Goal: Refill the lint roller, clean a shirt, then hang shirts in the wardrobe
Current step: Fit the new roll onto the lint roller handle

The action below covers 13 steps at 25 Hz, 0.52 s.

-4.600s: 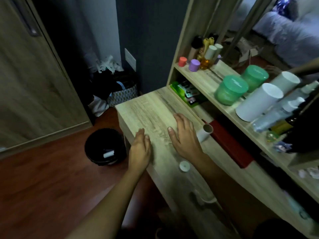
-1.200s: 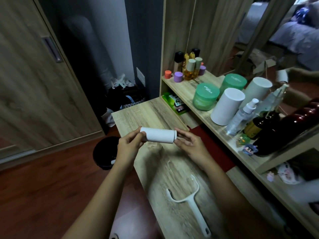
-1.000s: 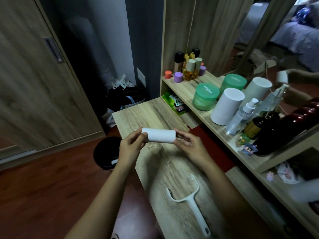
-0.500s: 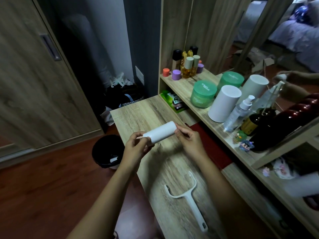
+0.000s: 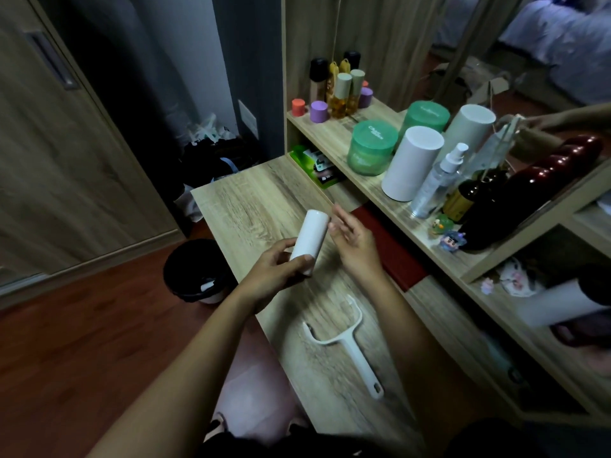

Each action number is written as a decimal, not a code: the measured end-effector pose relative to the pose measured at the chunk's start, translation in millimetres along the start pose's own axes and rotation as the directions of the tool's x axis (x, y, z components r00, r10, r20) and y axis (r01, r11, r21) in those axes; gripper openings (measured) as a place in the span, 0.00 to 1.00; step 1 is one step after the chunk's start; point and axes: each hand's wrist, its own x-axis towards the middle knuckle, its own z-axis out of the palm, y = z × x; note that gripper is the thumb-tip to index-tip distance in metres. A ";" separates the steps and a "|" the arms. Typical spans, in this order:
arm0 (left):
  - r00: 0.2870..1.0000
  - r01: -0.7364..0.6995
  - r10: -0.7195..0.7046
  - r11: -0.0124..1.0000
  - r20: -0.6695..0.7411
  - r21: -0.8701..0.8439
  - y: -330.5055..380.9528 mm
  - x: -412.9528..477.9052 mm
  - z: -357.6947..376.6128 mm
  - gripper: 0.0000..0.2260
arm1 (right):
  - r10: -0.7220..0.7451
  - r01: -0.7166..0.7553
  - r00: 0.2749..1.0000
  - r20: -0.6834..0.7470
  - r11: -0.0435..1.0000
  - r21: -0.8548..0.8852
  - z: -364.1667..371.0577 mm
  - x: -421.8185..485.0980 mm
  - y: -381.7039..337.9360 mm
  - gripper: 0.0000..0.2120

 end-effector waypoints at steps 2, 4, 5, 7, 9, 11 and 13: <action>0.999 0.034 -0.034 0.999 0.009 0.010 -8.3 3.0 0.2 0.13 | 0.052 -0.055 0.997 -0.056 0.997 -0.062 -9.9 -10.1 13.4 0.22; 0.998 0.061 -0.061 0.998 0.020 0.031 -18.4 3.9 2.2 0.14 | 0.168 -0.210 0.967 -0.194 0.952 -0.224 -17.1 -29.1 37.6 0.20; 0.997 0.070 -0.070 0.997 0.021 0.039 -23.9 4.0 3.6 0.14 | 0.241 -0.325 0.931 -0.272 0.888 -0.326 -18.0 -42.9 52.4 0.20; 0.996 0.091 -0.092 0.995 0.019 0.050 -35.0 4.2 5.0 0.13 | 0.333 -0.498 0.861 -0.383 0.702 -0.509 -13.2 -75.4 82.3 0.22; 0.992 0.122 -0.124 0.990 0.017 0.074 -45.2 4.2 5.7 0.11 | 0.351 -0.543 0.839 -0.417 0.603 -0.585 -4.1 -102.2 104.6 0.24; 0.989 0.145 -0.147 0.984 0.018 0.101 -52.0 4.3 6.8 0.11 | 0.371 -0.551 0.834 -0.407 0.543 -0.634 4.0 -113.9 115.0 0.25; 0.986 0.161 -0.165 0.980 0.022 0.119 -54.8 4.5 8.8 0.12 | 0.394 -0.563 0.823 -0.409 0.470 -0.680 6.5 -112.6 116.0 0.27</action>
